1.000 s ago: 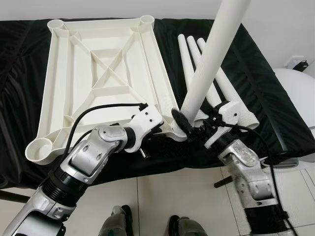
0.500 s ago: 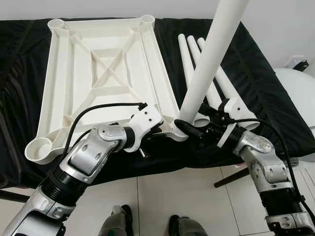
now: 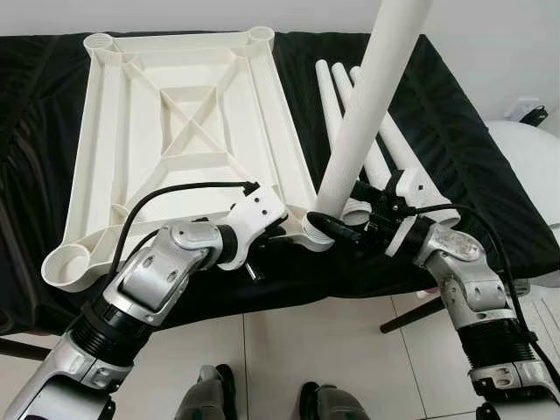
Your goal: Building children table
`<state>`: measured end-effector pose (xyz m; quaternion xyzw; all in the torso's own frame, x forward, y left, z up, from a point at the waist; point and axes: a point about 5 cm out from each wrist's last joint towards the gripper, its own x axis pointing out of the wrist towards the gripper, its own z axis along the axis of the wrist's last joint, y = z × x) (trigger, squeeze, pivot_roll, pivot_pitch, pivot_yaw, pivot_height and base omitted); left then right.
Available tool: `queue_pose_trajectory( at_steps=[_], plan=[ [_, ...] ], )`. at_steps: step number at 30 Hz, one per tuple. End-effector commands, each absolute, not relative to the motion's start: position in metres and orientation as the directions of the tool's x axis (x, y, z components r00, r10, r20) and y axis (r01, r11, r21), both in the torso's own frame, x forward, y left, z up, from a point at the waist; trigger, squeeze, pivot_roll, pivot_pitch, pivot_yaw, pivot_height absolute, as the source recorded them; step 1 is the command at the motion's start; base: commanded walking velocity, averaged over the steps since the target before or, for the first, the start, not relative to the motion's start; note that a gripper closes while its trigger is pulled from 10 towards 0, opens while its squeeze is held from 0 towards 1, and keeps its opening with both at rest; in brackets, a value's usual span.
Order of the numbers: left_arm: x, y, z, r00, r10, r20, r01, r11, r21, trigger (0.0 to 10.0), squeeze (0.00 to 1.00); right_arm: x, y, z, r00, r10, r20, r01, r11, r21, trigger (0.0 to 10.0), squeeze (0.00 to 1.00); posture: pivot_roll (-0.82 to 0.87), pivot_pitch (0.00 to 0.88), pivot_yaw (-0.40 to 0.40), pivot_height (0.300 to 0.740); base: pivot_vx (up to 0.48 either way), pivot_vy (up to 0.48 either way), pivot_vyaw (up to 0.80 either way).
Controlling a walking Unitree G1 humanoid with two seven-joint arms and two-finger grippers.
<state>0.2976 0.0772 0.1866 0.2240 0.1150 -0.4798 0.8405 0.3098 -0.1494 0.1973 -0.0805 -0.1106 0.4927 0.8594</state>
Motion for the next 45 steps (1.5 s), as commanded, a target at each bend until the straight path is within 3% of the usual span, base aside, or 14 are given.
queue_pose_trajectory(
  at_steps=[1, 6, 7, 8, 16, 17, 24, 26, 27, 28, 29, 30, 31, 45],
  plan=[
    [0.298, 0.083, 0.188, 0.534, -0.738, -0.413, 0.845, 0.454, 0.282, 10.0, 0.00, 0.313, -0.156, 0.202, 0.510, 0.851, 0.124, -0.809, 0.524, -0.266, 3.4, 0.00, -0.02, 0.217, -0.002, 0.740, 0.000, 0.000, 0.00],
    [0.297, 0.083, 0.189, 0.534, -0.737, -0.414, 0.845, 0.455, 0.282, 10.0, 0.00, 0.313, -0.151, 0.199, 0.474, 0.874, 0.109, -0.836, 0.485, -0.256, 2.7, 0.00, -0.02, 0.213, -0.003, 0.740, 0.000, 0.000, 0.00],
    [0.297, 0.083, 0.189, 0.535, -0.737, -0.413, 0.845, 0.455, 0.281, 10.0, 0.00, 0.314, -0.151, 0.198, 0.476, 0.873, 0.109, -0.834, 0.487, -0.258, 5.0, 0.00, -0.02, 0.212, -0.004, 0.740, 0.000, 0.000, 0.00],
    [0.297, 0.083, 0.189, 0.535, -0.737, -0.413, 0.845, 0.455, 0.282, 10.0, 0.00, 0.315, -0.151, 0.198, 0.473, 0.874, 0.109, -0.834, 0.484, -0.263, 10.0, 0.00, -0.01, 0.210, -0.004, 0.740, 0.000, 0.000, 0.00],
    [0.297, 0.083, 0.189, 0.535, -0.737, -0.413, 0.844, 0.454, 0.284, 10.0, 0.00, 0.317, -0.150, 0.198, 0.469, 0.877, 0.106, -0.834, 0.479, -0.274, 10.0, 0.00, -0.01, 0.206, -0.005, 0.740, 0.000, 0.000, 0.00],
    [0.297, 0.083, 0.189, 0.536, -0.737, -0.413, 0.844, 0.455, 0.284, 10.0, 0.00, 0.317, -0.150, 0.199, 0.466, 0.878, 0.112, -0.836, 0.478, -0.269, 0.0, 0.00, -0.01, 0.204, -0.007, 0.740, 0.000, 0.000, 0.00],
    [0.297, 0.083, 0.189, 0.537, -0.736, -0.411, 0.843, 0.457, 0.284, 10.0, 0.00, 0.312, -0.148, 0.195, 0.480, 0.867, 0.132, -0.833, 0.498, -0.243, 0.7, 0.00, -0.01, 0.209, -0.007, 0.740, 0.000, 0.000, 0.00],
    [0.297, 0.083, 0.190, 0.538, -0.736, -0.412, 0.843, 0.457, 0.284, 10.0, 0.00, 0.310, -0.148, 0.194, 0.480, 0.867, 0.133, -0.835, 0.498, -0.235, 0.0, 0.00, -0.01, 0.209, -0.007, 0.740, 0.000, 0.000, 0.00],
    [0.297, 0.084, 0.190, 0.538, -0.736, -0.412, 0.843, 0.457, 0.283, 10.0, 0.00, 0.309, -0.148, 0.192, 0.498, 0.856, 0.135, -0.825, 0.516, -0.229, 1.4, 0.00, -0.02, 0.212, -0.005, 0.740, 0.000, 0.000, 0.00],
    [0.297, 0.084, 0.190, 0.537, -0.736, -0.412, 0.843, 0.458, 0.283, 10.0, 0.00, 0.309, -0.149, 0.191, 0.512, 0.848, 0.136, -0.817, 0.530, -0.228, 1.4, 0.00, -0.02, 0.212, -0.005, 0.740, 0.000, 0.000, 0.00],
    [0.297, 0.084, 0.190, 0.537, -0.735, -0.413, 0.843, 0.457, 0.283, 10.0, 0.00, 0.308, -0.149, 0.190, 0.515, 0.846, 0.138, -0.814, 0.533, -0.229, 5.3, 0.00, -0.02, 0.214, -0.004, 0.740, 0.000, 0.000, 0.00],
    [0.297, 0.084, 0.190, 0.537, -0.735, -0.413, 0.843, 0.457, 0.283, 10.0, 0.00, 0.308, -0.149, 0.190, 0.515, 0.846, 0.138, -0.814, 0.533, -0.229, 5.3, 0.00, -0.02, 0.214, -0.004, 0.740, 0.000, 0.000, 0.00],
    [0.297, 0.084, 0.190, 0.537, -0.735, -0.414, 0.843, 0.457, 0.282, 10.0, 0.00, 0.307, -0.149, 0.189, 0.522, 0.842, 0.138, -0.812, 0.540, -0.222, 10.0, 0.00, -0.02, 0.216, -0.003, 0.740, 0.000, 0.000, 0.00],
    [0.298, 0.085, 0.190, 0.537, -0.734, -0.414, 0.843, 0.460, 0.278, 10.0, 0.00, 0.301, -0.152, 0.192, 0.628, 0.747, 0.218, -0.718, 0.665, -0.208, 10.0, 0.00, -0.03, 0.227, -0.001, 0.740, 0.000, 0.000, 0.00]
  ],
)
